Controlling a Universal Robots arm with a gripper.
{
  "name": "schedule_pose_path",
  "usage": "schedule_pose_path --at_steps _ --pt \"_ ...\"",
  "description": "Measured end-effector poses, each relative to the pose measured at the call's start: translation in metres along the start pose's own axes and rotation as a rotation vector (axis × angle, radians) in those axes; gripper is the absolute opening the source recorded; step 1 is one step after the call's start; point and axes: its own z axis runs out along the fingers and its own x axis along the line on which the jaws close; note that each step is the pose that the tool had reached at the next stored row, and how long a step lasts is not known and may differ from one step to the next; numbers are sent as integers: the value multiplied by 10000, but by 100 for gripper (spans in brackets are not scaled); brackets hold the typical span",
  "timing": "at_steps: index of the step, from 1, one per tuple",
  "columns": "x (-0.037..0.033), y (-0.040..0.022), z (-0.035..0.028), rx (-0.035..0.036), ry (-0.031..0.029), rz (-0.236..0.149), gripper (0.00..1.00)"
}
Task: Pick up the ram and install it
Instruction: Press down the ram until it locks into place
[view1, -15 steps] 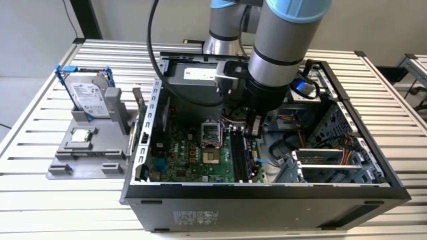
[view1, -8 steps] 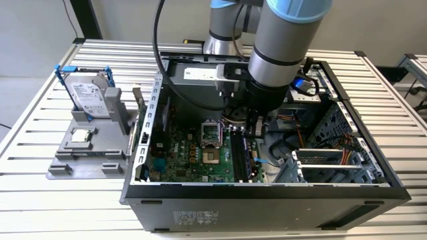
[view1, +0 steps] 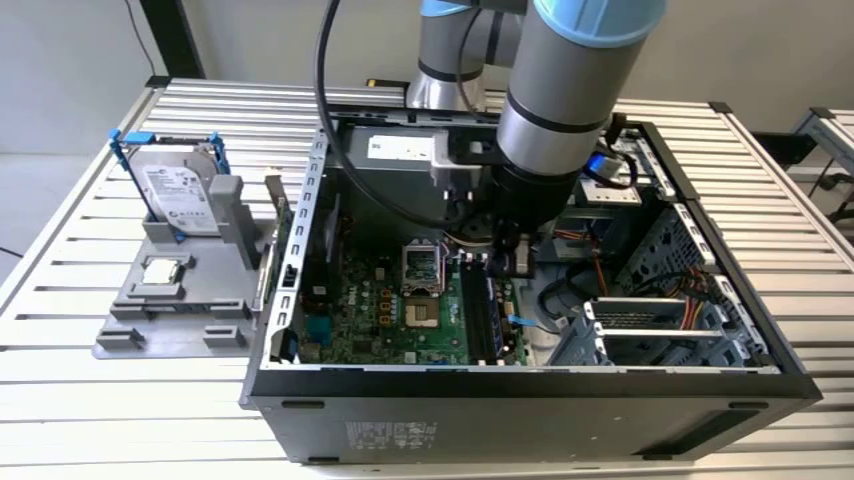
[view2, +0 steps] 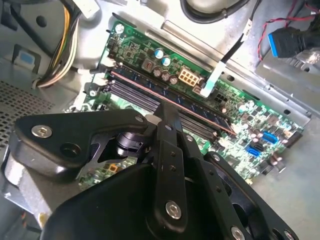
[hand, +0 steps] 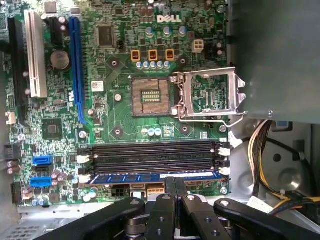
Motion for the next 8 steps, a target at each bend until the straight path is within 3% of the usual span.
schedule_pose_path --at_steps 3,8 --pt "15 -1 -1 9 -1 -233 0" --pt "44 -2 -2 13 -1 -264 0"
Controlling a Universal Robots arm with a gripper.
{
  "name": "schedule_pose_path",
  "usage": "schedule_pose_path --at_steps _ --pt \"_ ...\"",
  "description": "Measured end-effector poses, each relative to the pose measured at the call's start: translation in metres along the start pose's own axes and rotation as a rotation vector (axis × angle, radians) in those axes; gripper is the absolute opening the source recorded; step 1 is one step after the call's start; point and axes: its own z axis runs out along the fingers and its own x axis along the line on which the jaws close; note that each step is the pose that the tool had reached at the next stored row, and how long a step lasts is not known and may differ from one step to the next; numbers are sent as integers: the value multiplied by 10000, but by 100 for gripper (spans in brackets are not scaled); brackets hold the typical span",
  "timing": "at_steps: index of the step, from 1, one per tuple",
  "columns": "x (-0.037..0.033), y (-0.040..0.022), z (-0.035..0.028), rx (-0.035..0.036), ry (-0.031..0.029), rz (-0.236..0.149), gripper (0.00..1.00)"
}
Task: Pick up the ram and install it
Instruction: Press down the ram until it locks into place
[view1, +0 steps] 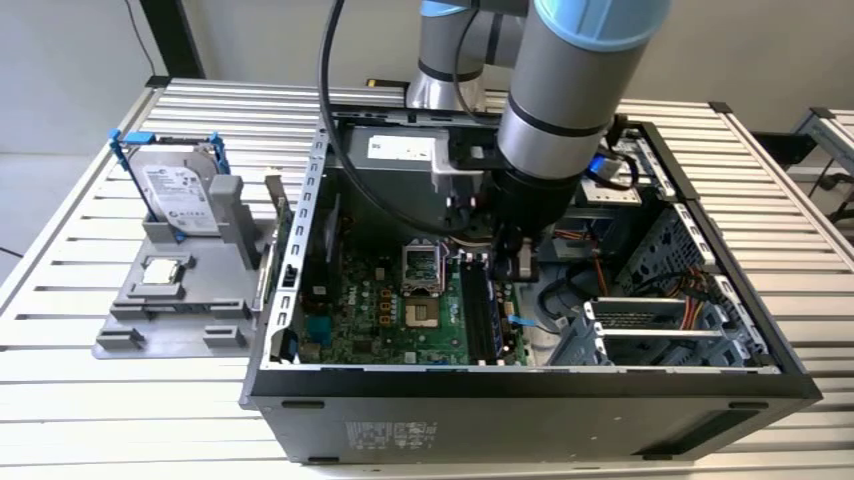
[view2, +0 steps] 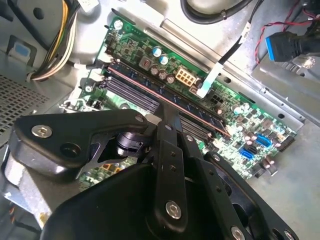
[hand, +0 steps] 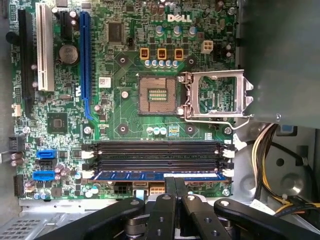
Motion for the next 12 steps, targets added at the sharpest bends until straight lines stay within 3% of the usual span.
schedule_pose_path --at_steps 9,12 --pt "15 0 5 0 2 0 0" --pt "15 -1 14 0 33 -1 0"
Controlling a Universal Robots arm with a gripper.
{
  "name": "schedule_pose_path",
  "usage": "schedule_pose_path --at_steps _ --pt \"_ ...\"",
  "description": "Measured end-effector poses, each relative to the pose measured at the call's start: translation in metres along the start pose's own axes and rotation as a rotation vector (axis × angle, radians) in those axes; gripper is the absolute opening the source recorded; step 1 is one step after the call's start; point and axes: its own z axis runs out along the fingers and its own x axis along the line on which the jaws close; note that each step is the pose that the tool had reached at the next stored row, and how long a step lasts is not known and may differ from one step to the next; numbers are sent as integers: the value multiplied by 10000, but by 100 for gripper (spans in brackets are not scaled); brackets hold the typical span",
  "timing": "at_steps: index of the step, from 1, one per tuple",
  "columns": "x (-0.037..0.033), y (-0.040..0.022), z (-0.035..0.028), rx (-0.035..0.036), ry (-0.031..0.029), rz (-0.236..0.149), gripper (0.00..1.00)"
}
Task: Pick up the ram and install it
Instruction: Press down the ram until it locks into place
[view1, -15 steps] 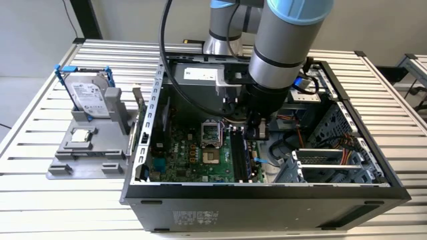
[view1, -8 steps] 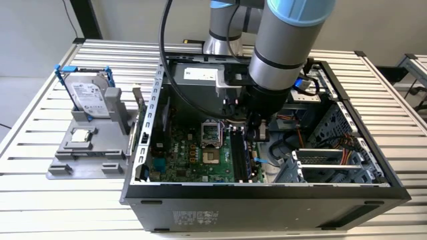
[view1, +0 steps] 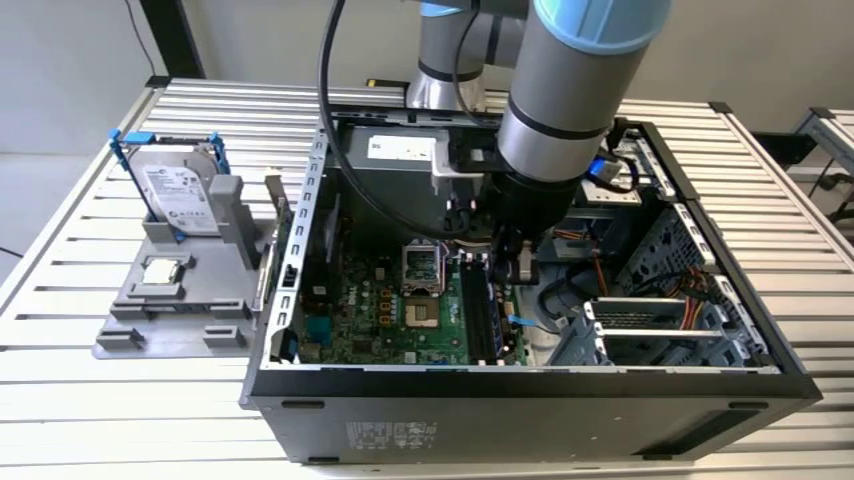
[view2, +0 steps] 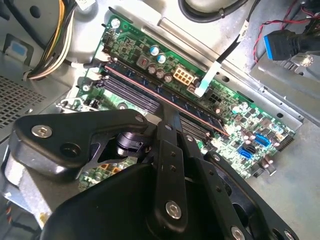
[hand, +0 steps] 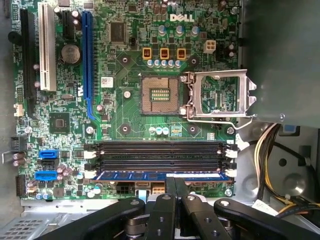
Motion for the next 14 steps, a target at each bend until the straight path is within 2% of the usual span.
schedule_pose_path --at_steps 2,5,6,14 --pt "1 1 14 1 26 1 0" --pt "2 1 51 5 123 0 0" --pt "2 1 67 10 135 -1 0" --pt "9 1 214 18 141 32 0"
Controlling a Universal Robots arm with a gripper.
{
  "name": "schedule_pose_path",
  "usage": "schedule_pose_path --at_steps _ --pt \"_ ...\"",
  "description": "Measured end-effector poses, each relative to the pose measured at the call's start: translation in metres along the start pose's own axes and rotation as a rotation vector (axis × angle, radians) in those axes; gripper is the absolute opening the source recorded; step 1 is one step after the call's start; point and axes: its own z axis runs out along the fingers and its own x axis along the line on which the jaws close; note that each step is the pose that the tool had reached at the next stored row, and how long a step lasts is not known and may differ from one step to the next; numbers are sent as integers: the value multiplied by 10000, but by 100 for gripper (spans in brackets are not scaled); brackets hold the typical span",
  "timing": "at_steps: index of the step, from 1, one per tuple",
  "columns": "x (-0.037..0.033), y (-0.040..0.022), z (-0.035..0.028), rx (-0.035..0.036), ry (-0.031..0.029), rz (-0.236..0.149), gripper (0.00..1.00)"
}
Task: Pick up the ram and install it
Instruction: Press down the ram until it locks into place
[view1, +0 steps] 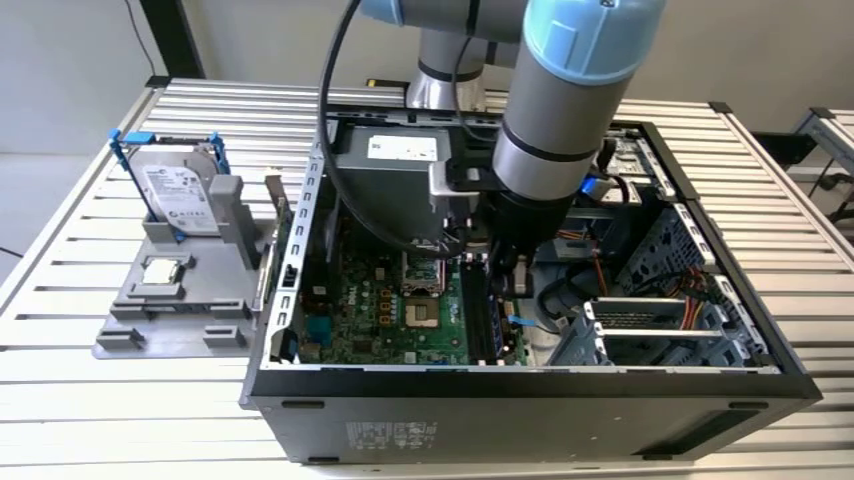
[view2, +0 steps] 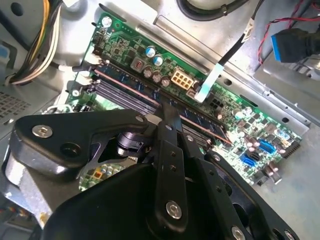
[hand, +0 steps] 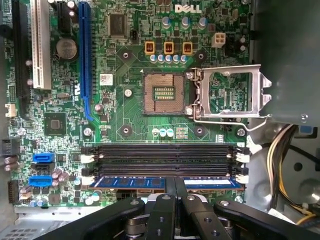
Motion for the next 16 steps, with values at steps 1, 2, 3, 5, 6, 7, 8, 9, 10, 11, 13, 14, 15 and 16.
schedule_pose_path --at_steps 1,2,3,5,6,7,8,9,10,11,13,14,15,16 --pt "1 0 17 -1 4 6 0" --pt "2 0 35 0 5 11 0" --pt "3 0 53 -1 6 16 0" --pt "5 1 82 -4 21 23 0" --pt "5 1 94 -2 11 27 0" --pt "5 1 96 -1 9 28 0" --pt "4 1 97 0 9 29 0" --pt "4 1 95 0 7 29 0" --pt "4 1 88 0 4 30 0" --pt "1 0 72 0 -12 30 0" --pt "1 0 -14 -13 2 30 0" --pt "0 0 -48 -19 3 30 0" --pt "0 -1 -78 -25 3 30 0" --pt "-1 -1 -114 -29 8 30 0"
